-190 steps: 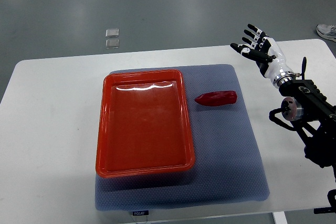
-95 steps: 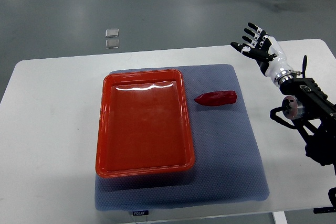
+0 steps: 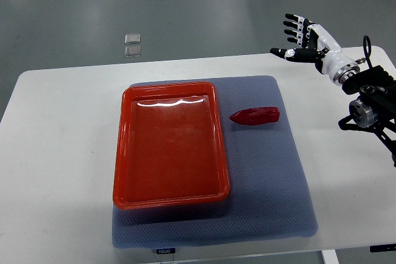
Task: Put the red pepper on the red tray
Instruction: 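Reach the right hand down over the red pepper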
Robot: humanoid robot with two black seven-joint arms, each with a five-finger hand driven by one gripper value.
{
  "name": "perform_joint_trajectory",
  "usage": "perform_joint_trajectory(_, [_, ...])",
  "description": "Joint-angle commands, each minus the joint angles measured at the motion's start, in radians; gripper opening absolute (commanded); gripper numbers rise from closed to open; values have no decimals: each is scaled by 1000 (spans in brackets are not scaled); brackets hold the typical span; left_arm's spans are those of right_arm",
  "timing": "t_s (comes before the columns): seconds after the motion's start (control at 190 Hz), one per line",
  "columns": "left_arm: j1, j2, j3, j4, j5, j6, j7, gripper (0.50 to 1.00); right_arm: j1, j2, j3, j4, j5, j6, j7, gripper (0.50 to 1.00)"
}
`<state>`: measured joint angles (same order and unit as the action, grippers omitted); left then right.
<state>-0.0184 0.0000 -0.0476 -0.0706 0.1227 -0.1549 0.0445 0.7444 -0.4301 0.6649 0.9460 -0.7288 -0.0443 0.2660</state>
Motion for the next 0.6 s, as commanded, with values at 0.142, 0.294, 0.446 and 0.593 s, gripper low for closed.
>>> perform_joint_trajectory(0.142, [0, 0, 0, 0, 0, 0, 0, 1000, 200, -102, -393, 77, -86, -8, 50, 909])
perform_joint_trajectory(0.294, [0, 0, 0, 0, 0, 0, 0, 1000, 265, -105, -531, 83, -279, -13, 52, 909])
perform_joint_trajectory(0.446, [0, 0, 0, 0, 0, 0, 0, 1000, 289, -102, -625, 85, -446, -22, 42, 907])
perform_joint_trajectory(0.593, [0, 0, 0, 0, 0, 0, 0, 1000, 312, -99, -712, 85, -515, -42, 10, 907])
